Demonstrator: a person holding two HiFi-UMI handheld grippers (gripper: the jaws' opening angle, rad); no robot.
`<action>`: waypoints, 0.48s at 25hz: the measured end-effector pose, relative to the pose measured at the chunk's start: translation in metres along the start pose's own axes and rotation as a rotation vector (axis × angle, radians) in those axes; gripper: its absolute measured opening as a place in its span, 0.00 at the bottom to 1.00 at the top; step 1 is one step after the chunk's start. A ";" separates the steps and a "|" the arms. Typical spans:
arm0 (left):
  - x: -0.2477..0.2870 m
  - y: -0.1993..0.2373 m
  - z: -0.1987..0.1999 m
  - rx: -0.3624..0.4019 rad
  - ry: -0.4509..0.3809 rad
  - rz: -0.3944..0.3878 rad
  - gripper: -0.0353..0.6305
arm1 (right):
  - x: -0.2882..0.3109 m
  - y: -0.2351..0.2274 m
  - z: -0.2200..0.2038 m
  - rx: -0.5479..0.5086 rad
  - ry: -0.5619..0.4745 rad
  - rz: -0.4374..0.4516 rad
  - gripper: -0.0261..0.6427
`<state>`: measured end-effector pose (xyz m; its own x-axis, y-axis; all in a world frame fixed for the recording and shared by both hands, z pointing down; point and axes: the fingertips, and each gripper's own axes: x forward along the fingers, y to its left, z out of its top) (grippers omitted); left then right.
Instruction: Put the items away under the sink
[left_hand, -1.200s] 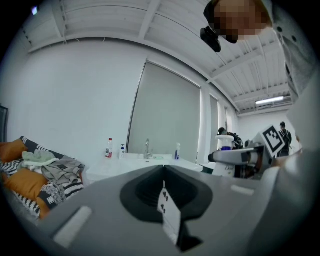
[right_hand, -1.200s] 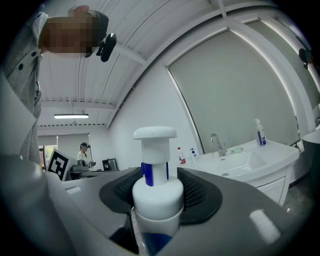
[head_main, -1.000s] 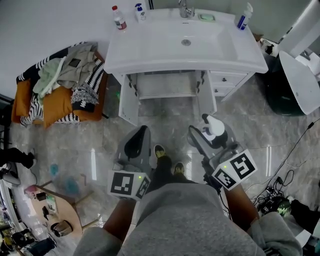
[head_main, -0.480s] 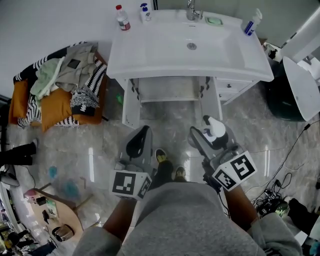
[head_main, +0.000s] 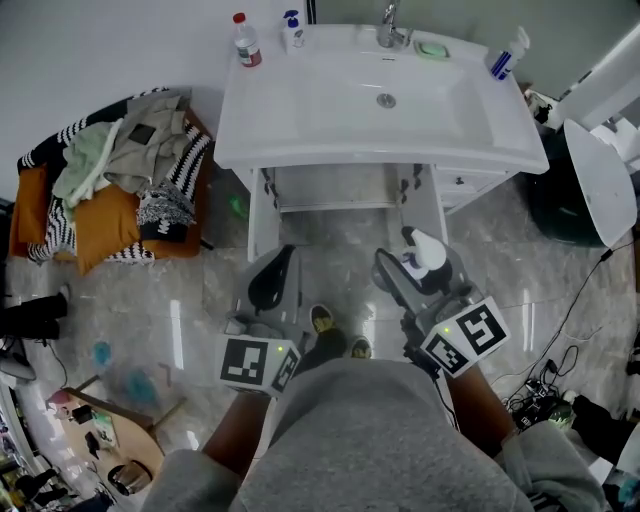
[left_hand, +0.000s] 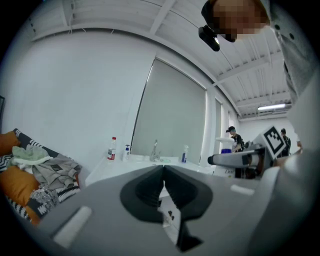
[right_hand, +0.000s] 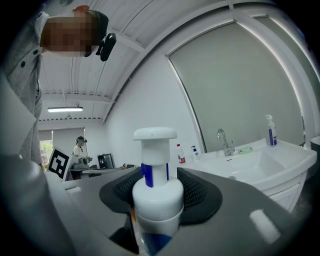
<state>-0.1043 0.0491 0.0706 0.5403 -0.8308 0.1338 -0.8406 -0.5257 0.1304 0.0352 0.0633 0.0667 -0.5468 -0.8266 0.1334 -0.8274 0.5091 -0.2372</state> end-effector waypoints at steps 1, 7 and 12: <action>0.002 0.002 0.000 0.000 0.000 -0.004 0.07 | 0.002 -0.002 0.000 0.001 0.001 -0.007 0.36; 0.010 0.024 0.001 -0.015 0.002 -0.017 0.07 | 0.020 -0.004 0.000 0.006 0.012 -0.042 0.36; 0.015 0.043 0.001 -0.029 0.003 -0.030 0.07 | 0.040 0.001 0.002 0.006 0.013 -0.053 0.36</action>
<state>-0.1325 0.0132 0.0770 0.5656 -0.8139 0.1326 -0.8224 -0.5450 0.1630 0.0132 0.0305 0.0702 -0.5039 -0.8491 0.1583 -0.8545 0.4633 -0.2349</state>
